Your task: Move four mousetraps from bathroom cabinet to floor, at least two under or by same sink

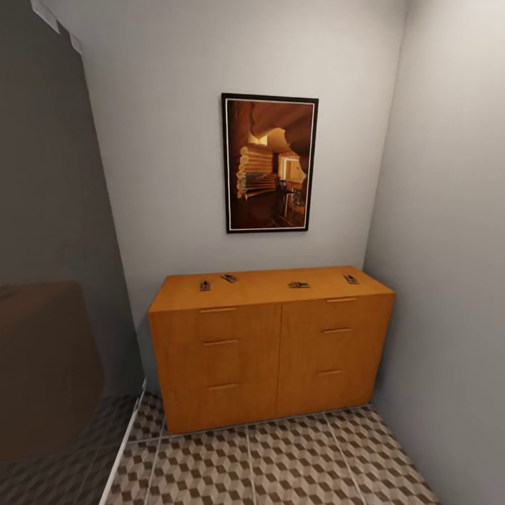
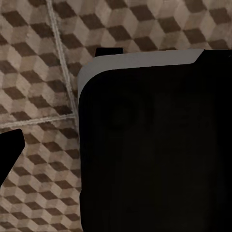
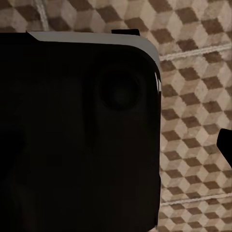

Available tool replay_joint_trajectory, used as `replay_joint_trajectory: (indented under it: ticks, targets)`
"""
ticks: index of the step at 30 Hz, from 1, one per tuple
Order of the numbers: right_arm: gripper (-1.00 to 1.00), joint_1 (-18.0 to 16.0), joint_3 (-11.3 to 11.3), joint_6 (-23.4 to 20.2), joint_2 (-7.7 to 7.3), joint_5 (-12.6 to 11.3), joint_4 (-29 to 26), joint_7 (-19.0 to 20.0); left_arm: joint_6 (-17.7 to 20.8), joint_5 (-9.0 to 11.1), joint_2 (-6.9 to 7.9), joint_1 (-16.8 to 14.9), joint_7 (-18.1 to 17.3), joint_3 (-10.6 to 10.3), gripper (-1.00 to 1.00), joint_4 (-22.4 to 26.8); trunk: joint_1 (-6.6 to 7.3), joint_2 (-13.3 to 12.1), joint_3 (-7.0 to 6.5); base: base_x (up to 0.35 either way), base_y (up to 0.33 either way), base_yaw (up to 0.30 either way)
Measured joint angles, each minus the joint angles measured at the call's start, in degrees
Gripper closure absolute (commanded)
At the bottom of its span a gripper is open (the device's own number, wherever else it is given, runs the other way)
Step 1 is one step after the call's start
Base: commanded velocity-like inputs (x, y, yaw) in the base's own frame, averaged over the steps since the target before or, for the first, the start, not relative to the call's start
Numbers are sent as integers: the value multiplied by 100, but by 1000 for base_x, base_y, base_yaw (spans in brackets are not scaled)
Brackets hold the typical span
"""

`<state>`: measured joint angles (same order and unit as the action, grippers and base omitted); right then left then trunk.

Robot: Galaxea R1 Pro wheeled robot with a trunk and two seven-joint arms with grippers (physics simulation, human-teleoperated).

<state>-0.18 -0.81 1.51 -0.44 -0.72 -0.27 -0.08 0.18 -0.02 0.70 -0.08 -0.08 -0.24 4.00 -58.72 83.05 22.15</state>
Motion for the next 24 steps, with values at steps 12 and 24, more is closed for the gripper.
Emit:
replay_joint_trajectory:
  ticks: [12,24]
  targets:
    - [-100,1,0,0,3,0,0,0,-25,32,0,0,5,10,-100,1,0,0,0,66,-18,0]
    - [-100,1,2,0,1,0,0,0,-4,26,0,0,1,8,-100,8,2,1,0,245,-162,0]
